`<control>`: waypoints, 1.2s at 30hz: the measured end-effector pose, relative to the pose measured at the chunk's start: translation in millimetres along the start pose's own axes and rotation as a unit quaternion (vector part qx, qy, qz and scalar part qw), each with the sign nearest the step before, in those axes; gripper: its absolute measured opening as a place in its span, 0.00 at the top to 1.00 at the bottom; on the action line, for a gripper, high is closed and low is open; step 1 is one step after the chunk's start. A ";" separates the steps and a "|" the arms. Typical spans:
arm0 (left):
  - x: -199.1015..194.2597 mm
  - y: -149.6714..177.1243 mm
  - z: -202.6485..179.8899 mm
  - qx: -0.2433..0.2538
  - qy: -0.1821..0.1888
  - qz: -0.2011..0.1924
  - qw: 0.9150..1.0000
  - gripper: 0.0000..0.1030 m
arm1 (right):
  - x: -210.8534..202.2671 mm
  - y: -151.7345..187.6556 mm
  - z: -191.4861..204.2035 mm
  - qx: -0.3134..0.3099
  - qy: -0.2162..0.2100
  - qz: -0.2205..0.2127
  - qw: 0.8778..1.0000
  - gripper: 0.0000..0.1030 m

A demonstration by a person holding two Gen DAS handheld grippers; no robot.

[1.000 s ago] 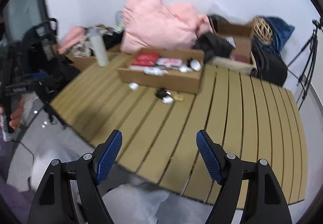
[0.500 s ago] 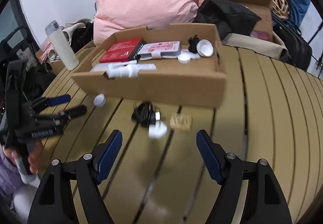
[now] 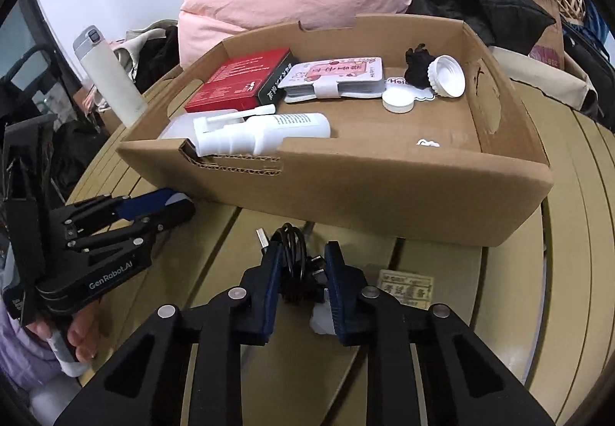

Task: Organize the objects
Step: 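Grasp a small white cap with the left tool while the right tool grasps the black cable, then lower the cap with the left tool into the tray while the right tool drops the cable there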

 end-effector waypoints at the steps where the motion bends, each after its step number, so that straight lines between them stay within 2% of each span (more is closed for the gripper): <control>1: -1.9 0.8 1.9 -0.004 0.003 0.005 1.000 0.76 | -1.2 -0.4 2.6 -0.002 0.003 0.000 1.000 0.76; 5: -30.9 0.2 15.2 -0.019 0.002 -0.002 1.000 0.76 | -22.8 -0.6 17.5 -0.012 -0.001 -0.012 1.000 0.76; 8: -78.5 2.1 31.4 -0.019 0.001 -0.024 1.000 0.76 | -55.3 0.3 29.9 -0.019 0.006 -0.028 0.999 0.76; 10: -117.9 7.2 45.8 -0.012 -0.015 -0.040 0.999 0.76 | -89.6 6.8 39.4 -0.024 0.012 -0.044 0.999 0.76; 16: -211.9 41.2 87.1 -0.013 -0.047 -0.050 0.998 0.76 | -193.3 52.3 66.4 -0.045 0.034 -0.074 0.996 0.76; 19: -240.0 53.0 96.7 -0.016 -0.047 -0.067 0.997 0.76 | -221.8 71.3 68.3 -0.051 0.053 -0.077 0.994 0.76; 23: -251.4 54.7 96.8 -0.024 -0.042 -0.063 0.997 0.76 | -239.0 82.2 64.1 -0.045 0.064 -0.069 0.995 0.76; 30: -257.0 21.1 63.9 -0.018 0.028 -0.064 0.997 0.76 | -249.6 61.2 75.6 -0.060 0.047 -0.088 0.993 0.76; 32: -240.2 6.3 41.6 -0.004 0.053 -0.054 0.997 0.76 | -245.9 51.0 76.0 -0.067 0.044 -0.092 0.993 0.76; 36: -194.0 -18.0 4.8 0.015 0.069 -0.017 0.997 0.76 | -226.2 23.7 65.4 -0.060 0.031 -0.087 0.994 0.76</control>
Point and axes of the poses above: each gripper's, at about its wrist camera, not at the fingertips, and x roughly the way its jaws point, z to its left, y to its underside, the point moved 5 cm from there along x, roughly the way its jaws point, and after that the axes turned 14 degrees about -y, right-handed, at the moved point
